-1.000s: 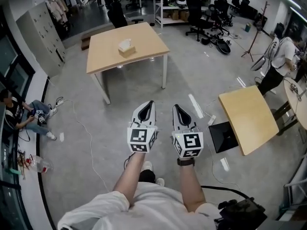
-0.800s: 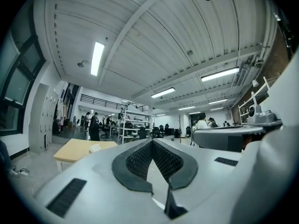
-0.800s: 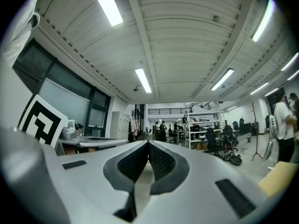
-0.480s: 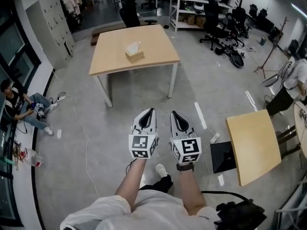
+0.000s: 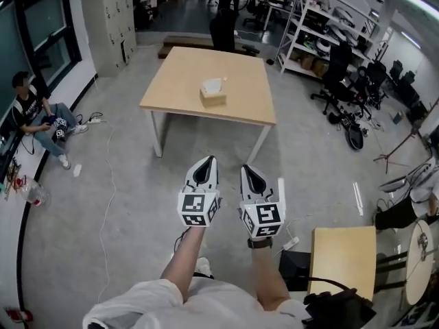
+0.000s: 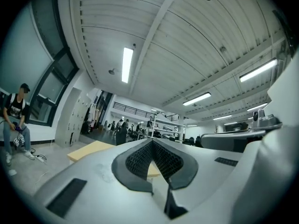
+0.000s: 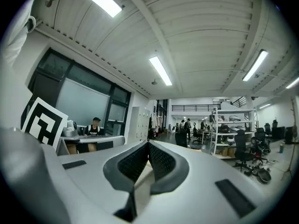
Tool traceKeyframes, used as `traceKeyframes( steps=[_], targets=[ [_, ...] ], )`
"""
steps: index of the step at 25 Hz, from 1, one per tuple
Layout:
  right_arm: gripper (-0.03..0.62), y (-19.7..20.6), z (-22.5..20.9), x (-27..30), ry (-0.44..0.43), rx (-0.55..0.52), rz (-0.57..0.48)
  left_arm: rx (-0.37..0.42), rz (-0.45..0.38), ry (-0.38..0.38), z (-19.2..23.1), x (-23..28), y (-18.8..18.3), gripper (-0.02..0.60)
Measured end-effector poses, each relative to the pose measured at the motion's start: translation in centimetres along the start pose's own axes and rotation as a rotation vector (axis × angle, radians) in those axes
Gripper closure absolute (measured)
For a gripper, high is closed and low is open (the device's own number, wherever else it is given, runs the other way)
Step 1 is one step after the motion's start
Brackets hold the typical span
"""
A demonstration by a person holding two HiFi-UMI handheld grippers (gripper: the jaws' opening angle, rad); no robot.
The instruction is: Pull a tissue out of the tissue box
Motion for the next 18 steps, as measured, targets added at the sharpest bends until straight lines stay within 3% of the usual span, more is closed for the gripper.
traceKeyframes(
  steps=[4, 9, 14, 18],
  targets=[
    [0.591, -1.5, -1.8, 2.7, -0.035, -0.015, -0.057, 0.043, -0.006, -0.035, 0.8, 3.1, -0.7, 0.583],
    [0.591, -0.3, -5.3, 6.7, -0.047, 0.017, -0.043, 0.063, 0.014, -0.044, 1.3, 7.1, 0.1, 0.583],
    [0.591, 1.5, -9.2, 14.4, -0.097, 0.031, -0.048, 0.086, 0.008, -0.076, 4.0, 13.4, 1.6, 0.583],
    [0.591, 0.4, -13.9, 22.1, -0.139, 0.038, -0.073, 0.108, 0.039, -0.11, 6.3, 21.0, 1.7, 0.583]
  ],
)
Point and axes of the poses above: the fingertips, and each gripper's own axes: x forward along the fingers, z to its left, y out of its underside, the point moved 9 cm from there along -x, backward along the fingers, and after that the axes turned 4 degrees about x, right-handed, at the moved point
